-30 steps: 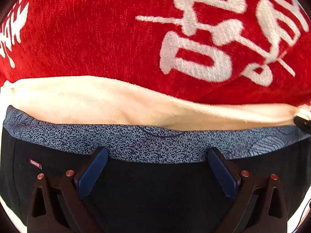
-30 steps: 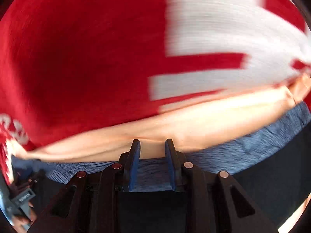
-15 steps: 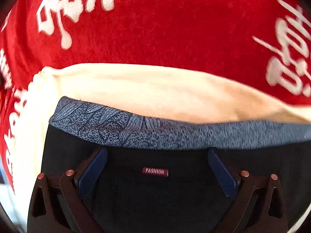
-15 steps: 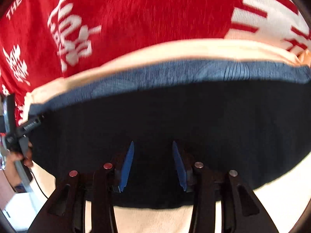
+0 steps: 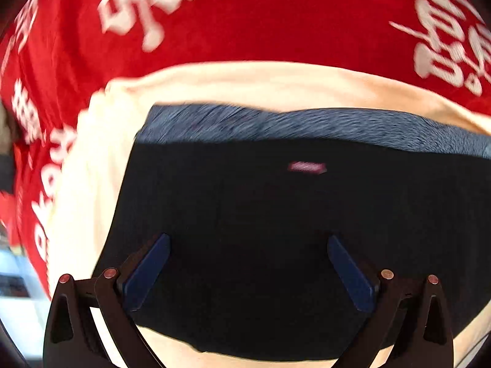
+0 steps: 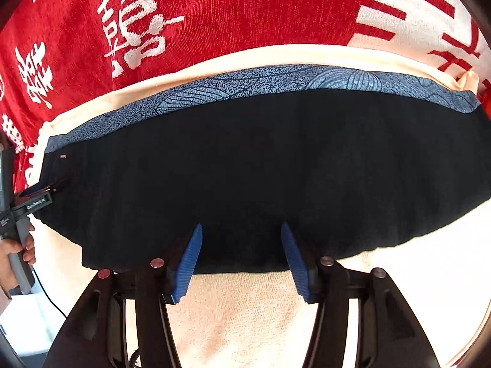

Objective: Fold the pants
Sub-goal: 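Grasp the folded trousers' end with the right gripper while the left gripper holds the waistband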

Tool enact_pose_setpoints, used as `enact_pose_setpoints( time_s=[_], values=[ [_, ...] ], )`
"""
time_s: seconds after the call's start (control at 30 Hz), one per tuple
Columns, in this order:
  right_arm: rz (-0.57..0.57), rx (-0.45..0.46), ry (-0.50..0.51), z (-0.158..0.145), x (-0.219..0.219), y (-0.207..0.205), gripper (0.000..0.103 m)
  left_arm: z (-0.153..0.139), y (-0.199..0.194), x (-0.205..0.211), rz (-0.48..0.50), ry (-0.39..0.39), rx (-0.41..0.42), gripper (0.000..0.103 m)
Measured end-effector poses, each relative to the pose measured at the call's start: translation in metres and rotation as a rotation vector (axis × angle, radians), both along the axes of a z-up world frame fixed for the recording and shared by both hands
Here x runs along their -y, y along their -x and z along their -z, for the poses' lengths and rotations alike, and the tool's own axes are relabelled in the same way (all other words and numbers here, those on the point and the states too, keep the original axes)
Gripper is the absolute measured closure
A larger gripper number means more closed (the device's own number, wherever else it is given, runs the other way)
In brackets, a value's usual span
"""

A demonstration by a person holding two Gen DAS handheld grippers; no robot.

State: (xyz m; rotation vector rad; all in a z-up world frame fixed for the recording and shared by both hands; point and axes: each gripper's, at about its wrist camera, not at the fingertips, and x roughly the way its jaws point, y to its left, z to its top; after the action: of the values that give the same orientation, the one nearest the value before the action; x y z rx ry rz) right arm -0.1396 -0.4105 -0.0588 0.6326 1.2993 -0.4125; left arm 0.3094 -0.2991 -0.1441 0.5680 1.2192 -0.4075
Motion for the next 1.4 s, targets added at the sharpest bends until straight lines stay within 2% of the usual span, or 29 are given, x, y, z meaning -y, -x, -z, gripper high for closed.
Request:
enact_pose_setpoints(
  time_s=[0.1,0.17,0.3,0.43,0.5,0.63,0.73,0.8,0.9,1.03,1.17,1.4],
  values=[
    [0.030,-0.006,-0.028,-0.004,-0.005,0.004,0.045,-0.005,0.003,-0.007,-0.044,-0.025,-0.028,0.000],
    [0.053,-0.010,-0.053,-0.004,-0.004,0.011,0.045,-0.004,0.013,-0.006,-0.032,-0.029,-0.056,0.000],
    [0.092,-0.044,-0.109,-0.006,-0.020,0.033,0.045,0.000,0.063,0.011,0.054,-0.002,-0.104,0.000],
    [0.128,-0.062,-0.140,-0.010,-0.020,0.075,0.044,0.001,0.110,0.040,0.158,0.015,-0.142,0.000],
    [0.151,-0.068,-0.157,-0.007,-0.015,0.081,0.045,0.002,0.133,0.058,0.204,0.024,-0.157,0.000],
    [0.191,-0.069,-0.170,-0.010,-0.012,0.102,0.045,0.003,0.152,0.086,0.214,0.041,-0.158,0.000],
    [0.212,-0.067,-0.174,-0.009,-0.008,0.112,0.045,0.015,0.155,0.102,0.180,0.008,-0.168,0.000],
    [0.234,-0.060,-0.180,-0.010,-0.003,0.121,0.045,0.022,0.168,0.108,0.209,-0.017,-0.150,0.000],
    [0.264,-0.047,-0.192,-0.011,0.002,0.131,0.045,0.017,0.187,0.111,0.265,-0.028,-0.075,0.000],
    [0.300,-0.029,-0.218,-0.012,0.011,0.150,0.045,0.009,0.190,0.121,0.248,-0.052,-0.103,0.000],
    [0.344,-0.002,-0.242,-0.011,0.021,0.164,0.045,-0.009,0.199,0.137,0.237,-0.008,-0.118,0.000],
    [0.462,0.080,-0.281,-0.016,0.059,0.199,0.045,-0.021,0.248,0.205,0.321,0.057,-0.120,0.000]
  ],
)
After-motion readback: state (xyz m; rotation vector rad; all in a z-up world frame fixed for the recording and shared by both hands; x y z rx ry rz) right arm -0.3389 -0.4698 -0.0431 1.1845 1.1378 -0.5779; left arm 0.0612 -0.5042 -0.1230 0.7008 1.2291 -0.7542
